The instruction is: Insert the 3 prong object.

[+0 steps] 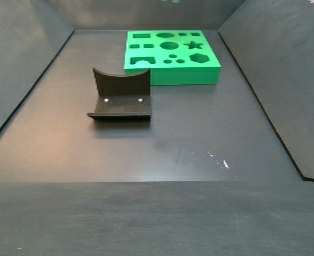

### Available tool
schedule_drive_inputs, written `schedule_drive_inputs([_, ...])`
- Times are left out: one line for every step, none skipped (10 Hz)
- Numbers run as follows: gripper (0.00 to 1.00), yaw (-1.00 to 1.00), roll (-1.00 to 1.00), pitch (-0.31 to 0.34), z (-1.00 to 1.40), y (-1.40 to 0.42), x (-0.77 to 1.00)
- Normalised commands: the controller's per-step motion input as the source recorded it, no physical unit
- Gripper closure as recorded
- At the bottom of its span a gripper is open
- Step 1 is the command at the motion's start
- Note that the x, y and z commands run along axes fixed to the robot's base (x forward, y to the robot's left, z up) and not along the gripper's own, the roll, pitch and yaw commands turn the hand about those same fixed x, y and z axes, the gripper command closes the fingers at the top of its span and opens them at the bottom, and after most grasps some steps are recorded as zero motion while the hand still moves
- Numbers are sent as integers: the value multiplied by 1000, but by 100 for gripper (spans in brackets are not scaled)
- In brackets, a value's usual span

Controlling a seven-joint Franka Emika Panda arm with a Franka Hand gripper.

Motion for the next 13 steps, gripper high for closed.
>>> schedule_drive_inputs([100, 863, 0, -16, -509, 331, -20])
schedule_drive_inputs([100, 874, 0, -44, -571, 329, -46])
schedule_drive_inputs([100, 906, 0, -84, -663, 334, -63])
schedule_drive_inputs([100, 737, -13, -130, -717, 480, 0])
schedule_drive_inputs([100, 446, -6, -103, -671, 726, 0])
schedule_drive_inputs([100, 366, 0, -89, -649, 763, 17])
schedule_drive_inputs([100, 329, 0, -60, -583, 774, 63])
schedule_drive_inputs([100, 326, -49, -46, -426, 663, 171])
schedule_drive_inputs([100, 306, -13, -13, -300, 237, 137])
schedule_drive_inputs([100, 349, 0, -20, -263, 40, 97])
schedule_drive_inputs([100, 254, -39, -50, -251, 60, 0])
schedule_drive_inputs([100, 520, -33, -51, -246, 371, 20])
schedule_drive_inputs([100, 669, -11, -66, -257, 406, 0])
